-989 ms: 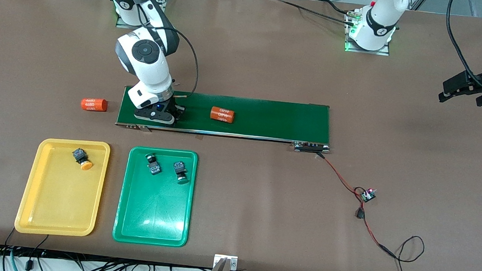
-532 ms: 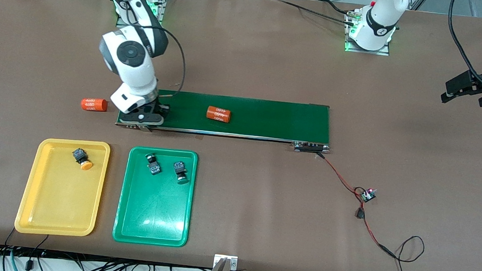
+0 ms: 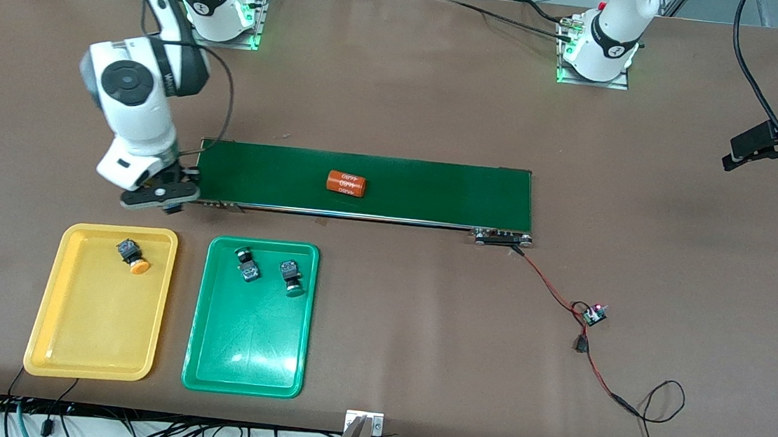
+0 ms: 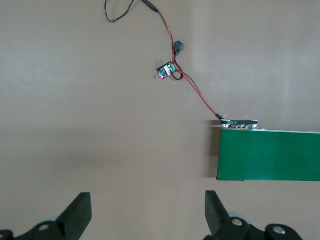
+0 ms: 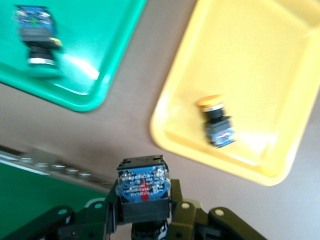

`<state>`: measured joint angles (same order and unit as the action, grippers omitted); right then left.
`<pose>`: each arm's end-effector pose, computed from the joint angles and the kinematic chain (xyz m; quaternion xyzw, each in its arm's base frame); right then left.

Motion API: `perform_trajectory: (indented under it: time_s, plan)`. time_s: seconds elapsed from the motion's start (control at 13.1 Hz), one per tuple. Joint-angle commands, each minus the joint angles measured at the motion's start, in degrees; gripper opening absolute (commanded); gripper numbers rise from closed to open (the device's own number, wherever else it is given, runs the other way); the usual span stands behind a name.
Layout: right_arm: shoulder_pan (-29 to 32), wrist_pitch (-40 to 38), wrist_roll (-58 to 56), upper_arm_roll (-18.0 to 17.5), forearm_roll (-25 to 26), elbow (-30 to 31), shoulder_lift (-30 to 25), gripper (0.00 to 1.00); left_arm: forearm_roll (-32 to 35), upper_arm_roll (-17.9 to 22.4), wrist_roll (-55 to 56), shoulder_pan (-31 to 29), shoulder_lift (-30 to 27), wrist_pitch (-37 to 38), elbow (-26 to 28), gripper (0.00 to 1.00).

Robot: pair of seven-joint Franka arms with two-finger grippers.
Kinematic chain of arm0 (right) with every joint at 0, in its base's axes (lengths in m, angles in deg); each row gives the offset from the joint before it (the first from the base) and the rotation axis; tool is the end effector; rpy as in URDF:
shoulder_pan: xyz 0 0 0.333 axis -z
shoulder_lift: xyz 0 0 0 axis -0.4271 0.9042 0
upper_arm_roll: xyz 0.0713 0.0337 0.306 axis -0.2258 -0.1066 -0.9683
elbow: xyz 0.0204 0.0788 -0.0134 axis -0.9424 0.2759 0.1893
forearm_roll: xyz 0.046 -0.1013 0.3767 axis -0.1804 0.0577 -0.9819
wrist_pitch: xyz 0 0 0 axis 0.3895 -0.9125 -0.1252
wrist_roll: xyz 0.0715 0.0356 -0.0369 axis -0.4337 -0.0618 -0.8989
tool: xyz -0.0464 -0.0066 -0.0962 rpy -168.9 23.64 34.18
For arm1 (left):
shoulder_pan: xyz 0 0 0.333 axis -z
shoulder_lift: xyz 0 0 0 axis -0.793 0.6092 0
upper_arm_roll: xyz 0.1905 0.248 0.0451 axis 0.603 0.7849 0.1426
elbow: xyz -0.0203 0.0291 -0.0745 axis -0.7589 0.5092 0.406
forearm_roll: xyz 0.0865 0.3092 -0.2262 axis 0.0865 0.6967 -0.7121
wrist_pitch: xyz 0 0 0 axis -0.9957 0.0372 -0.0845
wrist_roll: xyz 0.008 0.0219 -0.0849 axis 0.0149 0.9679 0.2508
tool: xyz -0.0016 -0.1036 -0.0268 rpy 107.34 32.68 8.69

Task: Sort buttons by color to trays
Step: 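Lower the yellow button into the yellow tray and open the right gripper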

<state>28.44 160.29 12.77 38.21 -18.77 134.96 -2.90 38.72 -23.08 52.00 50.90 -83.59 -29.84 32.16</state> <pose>0.5611 0.0808 0.3088 0.9605 0.2227 0.0803 0.1463 0.5441 0.0192 0.6227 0.9990 0.0317 -0.0039 0.0311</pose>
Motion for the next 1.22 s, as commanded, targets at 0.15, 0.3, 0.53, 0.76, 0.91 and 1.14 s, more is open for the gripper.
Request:
perform_trajectory:
  time_s: [0.15, 0.3, 0.53, 0.76, 0.91, 1.14]
  plan:
    - [7.20, 10.99, -10.19, -0.85, 5.12, 0.27, 4.25, 0.19, -0.42, -0.35, -0.47, -0.19, 0.64, 1.00, -1.63, 1.00]
    - [11.32, 15.99, -10.21, -0.94, 11.60, -0.86, 7.76, 0.18, -0.34, -0.70, -0.29, -0.10, 0.64, 1.00, -1.63, 1.00]
    - [16.52, 22.85, -10.30, -0.94, 18.39, -2.63, 12.42, 0.18, -0.16, -0.88, -0.29, 0.51, 0.64, 1.00, -1.72, 1.00]
    - [18.46, 27.35, -11.08, -0.94, 19.71, -2.72, 14.89, 0.18, -0.25, -0.97, -0.38, 0.52, 0.64, 1.00, -1.81, 1.00]
    - [19.87, 31.20, -11.17, -0.94, 23.83, -3.42, 16.99, 0.18, -1.03, -0.97, -0.20, 0.43, 0.82, 0.91, -1.81, 1.00]
    - [21.89, 34.29, -11.17, -0.85, 30.51, -5.79, 19.37, 0.18, -0.78, -1.58, -0.47, 0.87, 1.17, 0.82, -1.89, 1.00]
